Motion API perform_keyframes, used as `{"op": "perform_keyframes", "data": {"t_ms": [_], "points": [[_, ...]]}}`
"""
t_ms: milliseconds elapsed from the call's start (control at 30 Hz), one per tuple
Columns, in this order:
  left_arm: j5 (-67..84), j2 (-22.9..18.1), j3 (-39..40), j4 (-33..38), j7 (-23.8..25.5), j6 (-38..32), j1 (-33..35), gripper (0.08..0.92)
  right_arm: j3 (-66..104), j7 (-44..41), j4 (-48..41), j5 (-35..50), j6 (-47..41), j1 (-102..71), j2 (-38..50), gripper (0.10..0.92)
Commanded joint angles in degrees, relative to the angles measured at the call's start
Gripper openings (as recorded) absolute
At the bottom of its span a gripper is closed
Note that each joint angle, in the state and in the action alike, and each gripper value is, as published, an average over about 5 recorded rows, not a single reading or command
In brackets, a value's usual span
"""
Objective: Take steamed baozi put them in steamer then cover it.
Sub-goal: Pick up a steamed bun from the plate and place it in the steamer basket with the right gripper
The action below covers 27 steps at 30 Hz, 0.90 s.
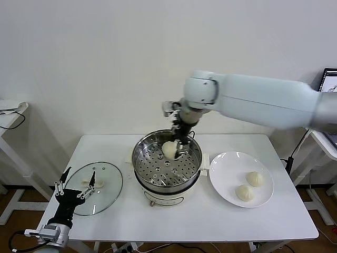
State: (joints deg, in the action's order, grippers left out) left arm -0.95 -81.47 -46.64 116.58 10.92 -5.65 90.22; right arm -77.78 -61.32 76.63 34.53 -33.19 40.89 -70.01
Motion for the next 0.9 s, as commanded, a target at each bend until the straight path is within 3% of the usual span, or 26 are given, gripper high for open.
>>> {"op": "perform_keyframes", "data": {"t_ms": [33,433,700,900], "points": [[0.18,0.05,-0.62,-0.27,0.26,0.04,0.06,0.823,2.04,-0.81,-14.16,-5.71,0.57,-8.51,-11.74,0.645],[0.60,-0.02,-0.67,-0.55,0.44,0.07,-0.20,0.823,5.40,-2.09,-25.19,-11.23,2.54,-14.76,-17.53,0.648],[0.61,-0.03,-0.72,-0.54,0.46,0.06,-0.19,0.823,5.88,-2.29,-25.83,-11.88,2.80,-15.58,-18.11,0.656],[0.65,-0.12,-0.85,-0.26,0.45,0.10,0.02,0.823,6.43,-2.81,-21.93,-11.16,2.75,-14.35,-14.93,0.762]]}}
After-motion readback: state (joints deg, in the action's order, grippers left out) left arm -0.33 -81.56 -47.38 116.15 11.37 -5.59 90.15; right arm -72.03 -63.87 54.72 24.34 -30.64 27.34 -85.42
